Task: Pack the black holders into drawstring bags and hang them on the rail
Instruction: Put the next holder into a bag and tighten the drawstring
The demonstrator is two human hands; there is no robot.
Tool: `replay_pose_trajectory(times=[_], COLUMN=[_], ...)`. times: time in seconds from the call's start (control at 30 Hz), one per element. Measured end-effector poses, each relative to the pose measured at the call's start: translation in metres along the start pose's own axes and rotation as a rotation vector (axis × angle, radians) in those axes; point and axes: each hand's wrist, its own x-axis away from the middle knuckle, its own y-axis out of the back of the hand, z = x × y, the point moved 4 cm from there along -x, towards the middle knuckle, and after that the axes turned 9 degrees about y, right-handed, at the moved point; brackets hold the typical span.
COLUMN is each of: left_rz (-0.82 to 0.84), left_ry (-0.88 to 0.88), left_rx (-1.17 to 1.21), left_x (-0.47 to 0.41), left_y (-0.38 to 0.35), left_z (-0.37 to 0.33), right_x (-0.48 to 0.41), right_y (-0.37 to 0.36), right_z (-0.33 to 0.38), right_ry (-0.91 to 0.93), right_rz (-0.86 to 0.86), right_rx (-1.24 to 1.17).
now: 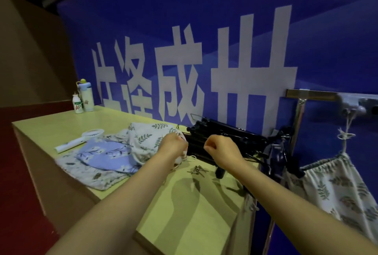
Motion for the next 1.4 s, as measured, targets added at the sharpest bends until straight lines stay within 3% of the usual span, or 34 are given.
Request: replay_pose_trajectory(times=[0.23, 0.63, 0.87, 1.0, 1.2, 1.4], left_rz=[-0.279, -0.279, -0.446, -0.535, -0.425, -0.484], left_ry=[-0.094, -0.106, -0.196, -0.247, -0.290, -0.365], left_rx=[-0.297, -0.450, -0.493, -0.590, -0.747, -0.737], left_x=[-0.026, -0.049, -0.057, -0.062, -0.071, -0.068], left_y=[0.025, 0.022, 0.030, 0.040, 0.045, 0.060], left_z=[0.037, 0.056, 0.061, 0.064, 0.073, 0.072], right_x=[-0.001, -0.007, -0.011, -0.011, -0.017, -0.018], right_y=[-0.053, -0.092, -0.096, -0.095, -0.100, -0.099], right_z=[-0.011, -0.025, -0.024, -0.016, -0.010, -0.012], right_ry=[-0.015, 0.010, 0.055, 0.161, 0.245, 0.243], right_rz=[0.243, 0.329, 0.327, 0.335, 0.440, 0.429], right_rx=[0.120, 0.265, 0.314, 0.457, 0.594, 0.557])
